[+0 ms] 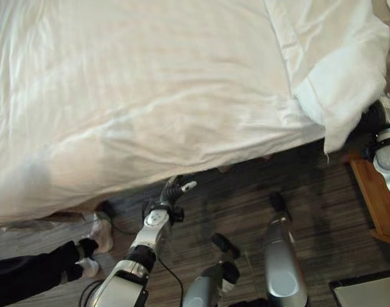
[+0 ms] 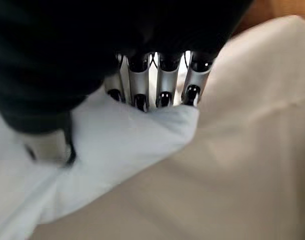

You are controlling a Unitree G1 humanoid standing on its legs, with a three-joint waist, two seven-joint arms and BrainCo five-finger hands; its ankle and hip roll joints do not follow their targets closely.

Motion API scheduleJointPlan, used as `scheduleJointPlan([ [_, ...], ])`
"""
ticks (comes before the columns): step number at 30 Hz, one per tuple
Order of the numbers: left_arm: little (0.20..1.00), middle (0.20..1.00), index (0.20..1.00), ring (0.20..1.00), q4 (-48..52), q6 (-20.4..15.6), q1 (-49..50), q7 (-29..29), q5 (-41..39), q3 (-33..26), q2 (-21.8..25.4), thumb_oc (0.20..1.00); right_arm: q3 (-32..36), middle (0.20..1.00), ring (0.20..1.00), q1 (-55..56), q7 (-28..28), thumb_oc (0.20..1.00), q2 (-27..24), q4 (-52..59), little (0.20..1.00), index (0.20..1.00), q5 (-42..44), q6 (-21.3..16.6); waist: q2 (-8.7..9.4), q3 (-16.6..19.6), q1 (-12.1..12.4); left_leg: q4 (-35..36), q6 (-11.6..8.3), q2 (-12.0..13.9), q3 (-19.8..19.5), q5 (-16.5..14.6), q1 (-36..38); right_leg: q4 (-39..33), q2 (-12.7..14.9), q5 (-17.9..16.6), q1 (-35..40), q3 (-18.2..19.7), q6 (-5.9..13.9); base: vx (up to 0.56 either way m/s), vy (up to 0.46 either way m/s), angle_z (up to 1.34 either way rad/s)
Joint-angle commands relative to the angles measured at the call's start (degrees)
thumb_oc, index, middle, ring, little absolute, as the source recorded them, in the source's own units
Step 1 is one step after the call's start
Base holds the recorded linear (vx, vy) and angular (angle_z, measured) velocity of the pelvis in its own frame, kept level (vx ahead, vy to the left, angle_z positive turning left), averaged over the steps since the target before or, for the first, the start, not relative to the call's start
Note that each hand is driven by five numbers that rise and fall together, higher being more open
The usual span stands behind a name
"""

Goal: Making the bed.

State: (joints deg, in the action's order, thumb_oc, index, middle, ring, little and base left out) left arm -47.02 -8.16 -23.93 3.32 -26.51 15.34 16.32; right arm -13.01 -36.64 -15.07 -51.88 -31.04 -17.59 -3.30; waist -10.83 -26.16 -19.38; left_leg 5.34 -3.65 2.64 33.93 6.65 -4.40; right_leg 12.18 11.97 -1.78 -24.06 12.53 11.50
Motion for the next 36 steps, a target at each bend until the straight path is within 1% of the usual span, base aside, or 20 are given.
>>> scheduleJointPlan([
  [1,1.000,1.000,1.000,1.000,-4.1,-1.3,-1.1,0.5,1.0,-3.3,0.7,1.000,1.9,1.000,1.000,13.8,1.3,1.000,-1.2,-11.5,1.000,1.000,-0.9,6.2,3.84,-0.1,-6.2,-8.7,-4.70,4.9,-3.2,-9.7,5.3,-9.8,1.6,-7.1,1.0,-3.3,0.26,-0.06,-0.015,0.06],
  [3,1.000,1.000,1.000,1.000,-4.9,-1.0,-1.6,0.8,1.6,-2.8,-0.8,1.000,2.2,1.000,1.000,18.6,1.8,1.000,3.1,-17.1,1.000,1.000,-2.5,7.8,4.64,0.6,-6.3,-9.4,-4.52,5.1,-3.7,-10.0,5.3,-9.9,2.0,-6.8,1.9,-3.8,0.14,-0.02,-0.035,0.09],
  [4,1.000,1.000,1.000,1.000,-4.8,-1.0,-1.6,0.8,1.6,-2.7,-0.7,1.000,2.3,1.000,1.000,18.7,1.8,1.000,3.1,-17.1,1.000,1.000,-2.5,7.8,4.68,0.7,-6.2,-9.4,-4.51,5.1,-3.7,-10.1,5.3,-10.0,2.0,-6.8,1.9,-3.9,0.14,-0.03,-0.070,0.09],
  [5,1.000,1.000,1.000,1.000,-5.2,-0.8,-1.4,1.2,1.6,-2.5,-1.8,1.000,1.5,1.000,1.000,21.3,1.9,1.000,5.6,-21.6,1.000,1.000,-4.8,8.9,5.68,1.3,-5.7,-9.4,-4.28,5.2,-4.2,-10.2,5.6,-10.0,1.9,-6.7,2.7,-4.5,0.08,-0.03,-0.086,0.08],
  [6,1.000,1.000,1.000,1.000,-5.3,-0.7,-0.9,1.3,1.6,-2.5,-2.1,1.000,-0.1,1.000,1.000,23.1,2.8,1.000,7.2,-24.6,1.000,1.000,-8.7,10.3,6.10,1.6,-5.1,-9.2,-4.19,5.2,-4.6,-10.2,5.7,-10.1,2.0,-6.6,3.2,-4.9,0.03,-0.03,-0.086,0.11],
  [7,1.000,1.000,1.000,1.000,-5.3,-0.7,-0.8,1.3,1.6,-2.5,-2.1,1.000,-0.2,1.000,1.000,23.1,2.7,1.000,7.2,-24.7,1.000,1.000,-8.8,10.3,6.15,1.6,-5.2,-9.2,-4.18,5.2,-4.7,-10.1,5.8,-10.1,2.0,-6.6,3.2,-4.9,0.04,-0.02,-0.068,0.14],
  [10,1.000,1.000,1.000,1.000,-5.0,0.1,1.1,1.5,2.3,-1.7,-2.9,1.000,-1.5,1.000,1.000,26.3,5.1,1.000,11.2,-31.8,1.000,1.000,-12.8,12.7,7.61,2.7,-3.4,-8.6,-3.84,5.0,-5.5,-9.9,6.2,-10.5,2.3,-6.6,4.6,-5.9,0.01,-0.03,-0.077,0.19],
  [14,1.000,1.000,1.000,1.000,-3.5,1.2,3.4,0.8,4.3,0.1,-3.5,1.000,-3.2,1.000,1.000,28.1,7.4,1.000,14.3,-38.9,1.000,1.000,-13.6,13.6,10.15,4.3,-0.4,-8.4,-3.74,5.8,-6.3,-9.5,7.0,-11.3,2.1,-6.4,6.8,-7.0,-0.20,-0.01,-0.111,0.18],
  [16,1.000,1.000,1.000,1.000,-2.9,1.5,4.0,0.4,4.4,0.3,-3.0,1.000,-3.7,1.000,1.000,28.0,7.4,1.000,14.8,-40.8,1.000,1.000,-13.2,13.7,10.94,4.8,0.4,-8.4,-3.80,6.2,-6.5,-9.3,7.2,-11.4,2.0,-6.3,7.4,-7.3,-0.30,0.01,-0.072,0.20],
  [19,1.000,1.000,1.000,1.000,-1.8,1.6,5.7,0.6,4.5,-0.6,-1.9,1.000,-6.1,1.000,1.000,27.6,5.5,1.000,14.5,-41.7,1.000,1.000,-17.7,14.9,11.93,5.3,1.6,-8.2,-4.08,6.9,-6.6,-8.9,7.5,-11.7,1.7,-6.3,8.1,-8.0,-0.34,-0.01,-0.049,0.06],
  [20,1.000,1.000,1.000,1.000,-1.3,1.6,6.0,0.8,4.2,-1.1,-1.4,1.000,-5.9,1.000,1.000,27.4,4.4,1.000,13.5,-40.7,1.000,1.000,-19.0,15.1,12.16,5.3,1.7,-8.1,-4.16,7.1,-6.4,-8.7,7.7,-11.8,1.6,-6.4,8.2,-8.0,-0.33,0.00,-0.017,0.04],
  [21,1.000,1.000,1.000,1.000,-0.1,1.4,7.5,1.0,3.8,-2.9,-0.1,1.000,-3.0,1.000,1.000,26.9,1.7,1.000,9.7,-34.3,1.000,1.000,-20.0,14.7,12.71,5.5,1.5,-7.8,-4.36,7.4,-6.0,-8.5,8.0,-12.0,1.3,-6.5,8.4,-8.1,-0.23,0.00,0.000,0.00],
  [22,1.000,1.000,1.000,1.000,0.5,1.5,8.3,0.9,4.0,-3.9,0.3,1.000,0.0,1.000,1.000,27.2,0.6,1.000,7.7,-29.7,1.000,1.000,-19.3,14.7,12.88,5.6,1.3,-7.6,-4.46,7.5,-5.8,-8.5,8.3,-12.2,1.1,-6.6,8.4,-8.0,-0.17,0.03,0.010,-0.04],
  [24,1.000,1.000,1.000,1.000,0.9,1.4,9.9,0.8,3.7,-5.2,0.2,1.000,11.8,1.000,1.000,29.8,-4.9,1.000,5.5,-16.6,1.000,1.000,-10.6,13.4,12.97,6.2,0.8,-7.2,-4.57,7.8,-5.3,-8.6,8.9,-12.4,0.8,-6.6,8.5,-8.0,-0.03,0.04,0.017,-0.06],
  [25,1.000,1.000,1.000,1.000,0.7,1.2,10.2,0.9,3.4,-5.5,-0.4,1.000,14.7,1.000,1.000,29.0,-8.1,1.000,6.7,-14.4,1.000,1.000,-5.3,12.3,12.78,6.5,0.7,-7.0,-4.53,7.8,-5.1,-8.6,9.2,-12.5,0.8,-6.6,8.6,-8.0,-0.01,0.03,0.009,-0.08],
  [26,1.000,1.000,1.000,1.000,0.6,1.1,10.1,0.9,3.4,-5.4,-0.5,1.000,14.9,1.000,1.000,29.2,-8.2,1.000,6.7,-14.3,1.000,1.000,-5.2,12.3,12.76,6.5,0.8,-7.0,-4.54,7.8,-5.1,-8.7,9.2,-12.5,0.8,-6.6,8.7,-8.0,-0.01,0.04,0.017,-0.11],
  [27,1.000,1.000,1.000,1.000,0.4,1.2,10.5,1.0,3.1,-5.8,-1.0,1.000,19.4,1.000,1.000,27.5,-11.5,1.000,9.0,-7.1,1.000,1.000,3.3,9.9,12.52,7.0,0.4,-6.7,-4.51,7.9,-4.9,-8.7,9.7,-12.5,0.6,-6.6,8.6,-8.0,-0.10,0.03,0.014,-0.10],
  [30,1.000,1.000,1.000,1.000,1.4,1.0,10.3,1.0,3.3,-6.0,-1.3,1.000,23.0,1.000,1.000,25.7,-14.3,1.000,12.1,-0.5,1.000,1.000,12.6,5.2,12.27,7.4,0.3,-6.2,-4.63,8.2,-4.7,-8.5,10.1,-12.7,0.4,-6.7,8.6,-7.9,-0.17,0.02,0.015,-0.14],
  [32,1.000,1.000,1.000,1.000,1.8,1.1,9.9,0.7,2.9,-5.8,-1.1,1.000,24.1,1.000,1.000,23.5,-15.0,1.000,14.3,0.6,1.000,1.000,20.4,1.6,12.23,7.6,0.2,-6.0,-4.76,8.3,-4.5,-8.3,10.2,-12.7,0.3,-6.7,8.5,-7.8,-0.25,0.00,0.016,-0.22],
  [36,1.000,1.000,1.000,1.000,3.0,1.3,8.5,0.4,2.0,-5.6,-0.7,1.000,24.6,1.000,1.000,19.1,-11.2,1.000,18.6,4.4,1.000,1.000,39.1,-6.9,12.40,7.6,-0.1,-5.9,-5.26,8.7,-3.9,-8.0,10.3,-12.7,-0.4,-6.8,8.1,-7.4,-0.54,-0.01,0.007,-0.28],
])
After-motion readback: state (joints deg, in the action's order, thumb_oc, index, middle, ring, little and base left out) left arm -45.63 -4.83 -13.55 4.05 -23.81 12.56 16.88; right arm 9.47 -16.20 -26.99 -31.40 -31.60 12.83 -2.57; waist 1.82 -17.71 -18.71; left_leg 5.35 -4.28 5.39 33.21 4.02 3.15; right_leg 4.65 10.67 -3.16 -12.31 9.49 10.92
